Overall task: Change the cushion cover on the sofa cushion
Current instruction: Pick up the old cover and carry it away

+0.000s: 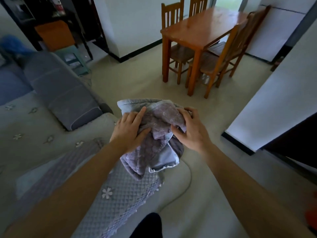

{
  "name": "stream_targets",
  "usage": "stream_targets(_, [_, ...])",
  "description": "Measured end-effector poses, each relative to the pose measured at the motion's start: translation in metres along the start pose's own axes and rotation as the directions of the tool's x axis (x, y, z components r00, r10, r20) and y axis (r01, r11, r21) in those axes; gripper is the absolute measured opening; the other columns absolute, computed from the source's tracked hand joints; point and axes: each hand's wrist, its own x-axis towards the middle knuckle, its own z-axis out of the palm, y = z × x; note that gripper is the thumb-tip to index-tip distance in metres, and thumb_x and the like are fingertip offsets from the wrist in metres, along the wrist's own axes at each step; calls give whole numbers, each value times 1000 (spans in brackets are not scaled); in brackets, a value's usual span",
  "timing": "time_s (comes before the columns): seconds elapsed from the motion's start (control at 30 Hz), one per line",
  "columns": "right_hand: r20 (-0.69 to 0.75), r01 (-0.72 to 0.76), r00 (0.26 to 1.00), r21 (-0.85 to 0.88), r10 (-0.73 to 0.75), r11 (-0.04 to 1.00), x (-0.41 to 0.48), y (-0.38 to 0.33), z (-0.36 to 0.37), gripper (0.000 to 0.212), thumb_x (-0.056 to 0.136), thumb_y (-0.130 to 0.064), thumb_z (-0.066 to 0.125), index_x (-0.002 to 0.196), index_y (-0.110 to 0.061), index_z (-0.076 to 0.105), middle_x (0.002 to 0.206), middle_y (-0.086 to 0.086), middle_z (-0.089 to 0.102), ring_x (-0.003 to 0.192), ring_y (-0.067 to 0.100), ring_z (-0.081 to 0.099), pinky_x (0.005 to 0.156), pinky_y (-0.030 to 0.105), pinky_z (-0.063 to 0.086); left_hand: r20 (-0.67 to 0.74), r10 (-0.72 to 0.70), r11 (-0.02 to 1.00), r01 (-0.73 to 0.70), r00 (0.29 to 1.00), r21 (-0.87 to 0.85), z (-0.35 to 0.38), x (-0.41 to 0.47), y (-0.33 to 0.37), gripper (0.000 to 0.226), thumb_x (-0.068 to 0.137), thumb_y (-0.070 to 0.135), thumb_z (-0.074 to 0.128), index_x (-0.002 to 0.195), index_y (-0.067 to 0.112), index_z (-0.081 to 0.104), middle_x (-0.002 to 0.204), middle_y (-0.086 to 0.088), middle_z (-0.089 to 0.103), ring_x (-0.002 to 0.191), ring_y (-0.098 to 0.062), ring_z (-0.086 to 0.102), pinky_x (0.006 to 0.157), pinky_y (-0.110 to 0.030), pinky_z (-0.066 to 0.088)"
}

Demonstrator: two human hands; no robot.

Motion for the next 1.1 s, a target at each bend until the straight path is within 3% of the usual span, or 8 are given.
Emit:
stream_targets(0.27, [86, 93, 991, 61, -98, 994, 167, 69, 39, 61, 87, -47, 62, 139, -20, 45, 133, 4, 38, 111, 20, 53, 91, 34, 51, -87, -98, 995, 96, 991, -22, 51, 141, -52, 71, 95, 57, 32, 153, 17, 25, 123, -6, 50, 103, -29, 46, 91, -47, 46])
stream_targets(0.53, [140, 185, 972, 35, -188, 982, 382, 107, 67, 56, 91, -47, 61, 138, -23, 43, 130, -2, 37, 98, 12, 55, 78, 24, 50, -106, -198, 980, 193, 974, -54, 63, 320, -135, 71, 94, 56, 34, 152, 16, 26, 123, -6, 51, 102, -29, 45, 92, -48, 46])
stream_targets(0.67, [137, 199, 969, 67, -207, 978, 477, 120, 90, 57, 91, -45, 62, 139, -20, 43, 132, 2, 39, 102, 19, 57, 81, 29, 53, -123, -209, 978, 206, 970, -34, 63, 400, -180, 69, 95, 54, 36, 152, 15, 26, 122, -8, 51, 101, -30, 46, 92, -47, 46])
stream_targets(0.77, [145, 230, 959, 99, -243, 968, 551, 138, 122, 54, 91, -43, 61, 136, -20, 44, 131, 2, 40, 103, 21, 57, 82, 32, 53, -131, -241, 970, 243, 962, -5, 76, 459, -221, 69, 96, 54, 34, 152, 16, 27, 122, -8, 51, 100, -30, 46, 90, -47, 46])
stream_targets(0.93, [147, 292, 937, 164, -316, 942, 687, 171, 198, 53, 90, -39, 65, 135, -17, 47, 130, 6, 43, 101, 20, 58, 79, 22, 47, -109, -319, 940, 329, 941, 89, 105, 562, -297, 70, 95, 56, 32, 153, 19, 23, 124, -5, 48, 105, -29, 44, 94, -45, 43])
stream_targets(1.1, [223, 344, 892, 232, -394, 910, 829, 163, 263, 56, 89, -45, 63, 136, -21, 46, 133, 5, 42, 103, 23, 59, 80, 38, 57, -113, -439, 879, 452, 891, 150, 90, 647, -376, 71, 94, 59, 29, 153, 20, 20, 127, -5, 47, 109, -31, 45, 95, -47, 42])
